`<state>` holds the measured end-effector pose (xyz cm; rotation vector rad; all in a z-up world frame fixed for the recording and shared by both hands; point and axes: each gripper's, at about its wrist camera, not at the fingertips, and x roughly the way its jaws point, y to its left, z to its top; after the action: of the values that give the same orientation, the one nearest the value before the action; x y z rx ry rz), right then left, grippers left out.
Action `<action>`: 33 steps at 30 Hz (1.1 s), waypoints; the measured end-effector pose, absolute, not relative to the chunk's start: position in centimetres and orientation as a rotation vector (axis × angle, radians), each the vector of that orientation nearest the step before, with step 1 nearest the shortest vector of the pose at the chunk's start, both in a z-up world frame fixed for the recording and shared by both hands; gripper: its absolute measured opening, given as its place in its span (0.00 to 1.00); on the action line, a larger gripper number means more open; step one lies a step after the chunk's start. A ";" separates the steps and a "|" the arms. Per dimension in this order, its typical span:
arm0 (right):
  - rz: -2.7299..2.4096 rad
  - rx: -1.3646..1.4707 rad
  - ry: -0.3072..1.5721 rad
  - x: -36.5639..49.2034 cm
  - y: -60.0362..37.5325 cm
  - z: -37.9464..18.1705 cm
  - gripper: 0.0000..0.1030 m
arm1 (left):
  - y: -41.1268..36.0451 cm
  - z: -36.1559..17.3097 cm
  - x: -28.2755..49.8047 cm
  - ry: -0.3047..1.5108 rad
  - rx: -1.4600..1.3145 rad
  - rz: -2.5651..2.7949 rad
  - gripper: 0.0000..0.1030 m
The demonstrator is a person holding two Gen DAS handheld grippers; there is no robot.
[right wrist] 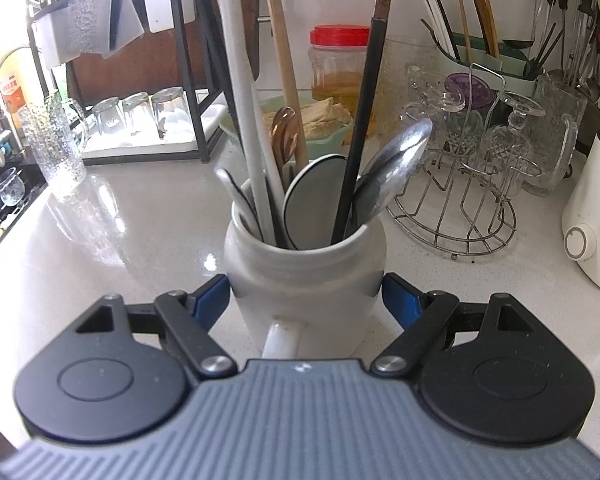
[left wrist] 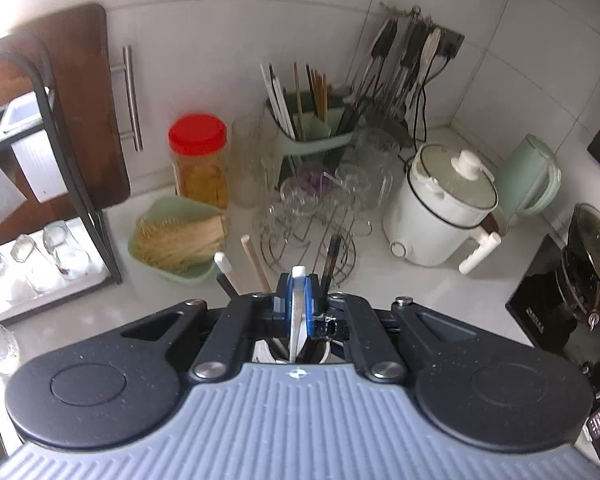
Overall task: Organize utensils
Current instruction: 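Lower the white chopstick into the white mug and open the left tool, then set the white mug down on the counter and open the right tool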
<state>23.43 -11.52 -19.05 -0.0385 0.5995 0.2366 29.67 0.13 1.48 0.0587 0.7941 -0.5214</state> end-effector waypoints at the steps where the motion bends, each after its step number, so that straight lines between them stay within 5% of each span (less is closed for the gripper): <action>1: 0.237 -0.038 0.598 23.4 -11.5 -19.1 0.83 | 0.1 1.1 29.9 0.805 0.062 -0.521 0.07; 14: 0.261 -0.063 0.597 23.8 -11.8 -19.0 0.83 | 0.7 0.1 30.8 0.814 0.046 -0.491 0.10; 18: 0.260 -0.054 0.564 23.6 -11.9 -18.8 0.86 | 1.6 0.1 30.4 0.775 0.035 -0.478 0.58; 21: 0.257 -0.042 0.549 23.7 -11.8 -18.4 1.00 | 3.0 -0.4 30.2 0.760 0.039 -0.466 0.59; 25: 0.231 -0.068 0.544 23.7 -11.5 -18.2 1.00 | 5.2 -0.9 29.6 0.721 0.057 -0.447 0.74; 33: 0.146 0.016 0.509 22.2 -12.1 -15.2 1.00 | 9.3 0.0 28.1 0.672 0.055 -0.388 0.85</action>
<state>22.22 -12.10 -15.25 0.0160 0.5089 0.1456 28.13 9.34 -0.01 0.0553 0.6723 -0.3878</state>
